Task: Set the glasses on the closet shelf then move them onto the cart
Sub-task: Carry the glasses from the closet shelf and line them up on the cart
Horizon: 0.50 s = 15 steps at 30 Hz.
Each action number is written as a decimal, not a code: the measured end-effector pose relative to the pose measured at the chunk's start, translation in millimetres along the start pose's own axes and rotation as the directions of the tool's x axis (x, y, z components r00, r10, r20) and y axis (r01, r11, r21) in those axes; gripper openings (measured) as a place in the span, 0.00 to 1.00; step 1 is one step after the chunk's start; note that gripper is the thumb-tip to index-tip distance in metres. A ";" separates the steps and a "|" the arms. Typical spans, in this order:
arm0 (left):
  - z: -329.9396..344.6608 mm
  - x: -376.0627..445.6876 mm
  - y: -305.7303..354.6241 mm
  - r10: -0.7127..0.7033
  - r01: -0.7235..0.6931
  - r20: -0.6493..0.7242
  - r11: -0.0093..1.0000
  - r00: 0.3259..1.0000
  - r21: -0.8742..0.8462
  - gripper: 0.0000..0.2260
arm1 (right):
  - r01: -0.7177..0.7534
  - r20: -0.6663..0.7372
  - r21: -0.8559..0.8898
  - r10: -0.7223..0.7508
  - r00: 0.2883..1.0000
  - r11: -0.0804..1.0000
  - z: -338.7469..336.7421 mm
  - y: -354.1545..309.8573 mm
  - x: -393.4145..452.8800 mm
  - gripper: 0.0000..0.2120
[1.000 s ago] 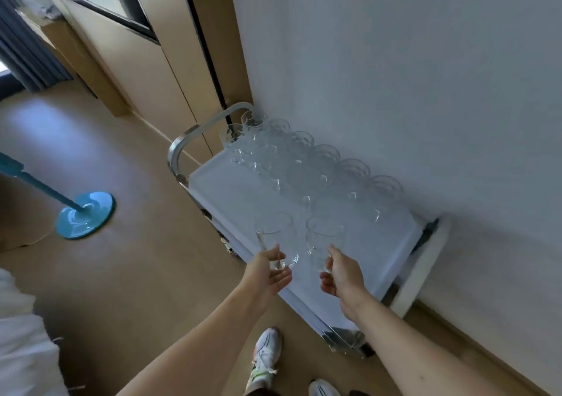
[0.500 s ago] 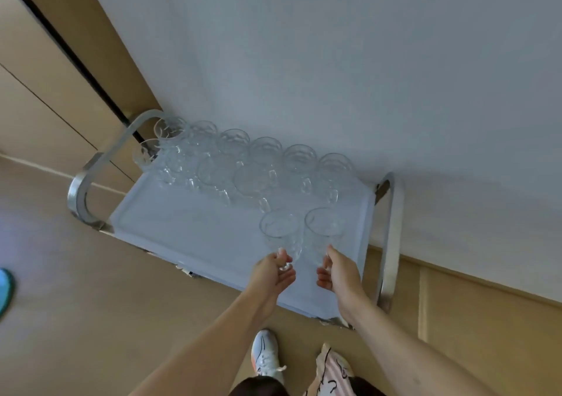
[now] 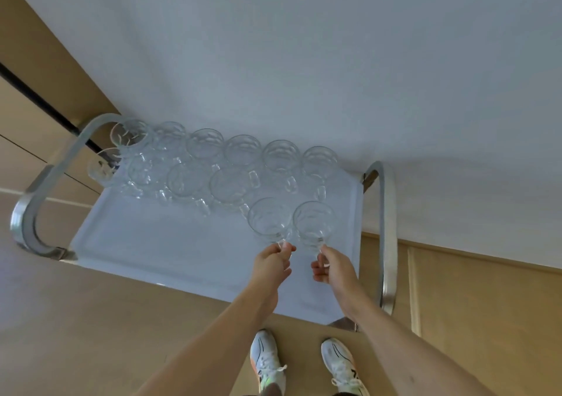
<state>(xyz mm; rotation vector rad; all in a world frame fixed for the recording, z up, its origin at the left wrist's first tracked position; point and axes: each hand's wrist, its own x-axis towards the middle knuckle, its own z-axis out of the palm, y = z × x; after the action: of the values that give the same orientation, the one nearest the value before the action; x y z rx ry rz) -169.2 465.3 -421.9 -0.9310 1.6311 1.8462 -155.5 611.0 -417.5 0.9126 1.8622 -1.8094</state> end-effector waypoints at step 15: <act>10.1 21.3 23.5 0.181 -0.114 -0.199 0.944 0.963 0.309 0.15 | 0.055 0.024 -0.034 -0.054 0.998 0.998 8.8 -8.3 36.2 0.17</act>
<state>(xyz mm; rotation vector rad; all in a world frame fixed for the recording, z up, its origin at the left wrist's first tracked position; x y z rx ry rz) -202.0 470.2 -422.6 -0.9314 2.0998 1.5716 -188.5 609.4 -436.7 0.8323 1.9157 -1.8057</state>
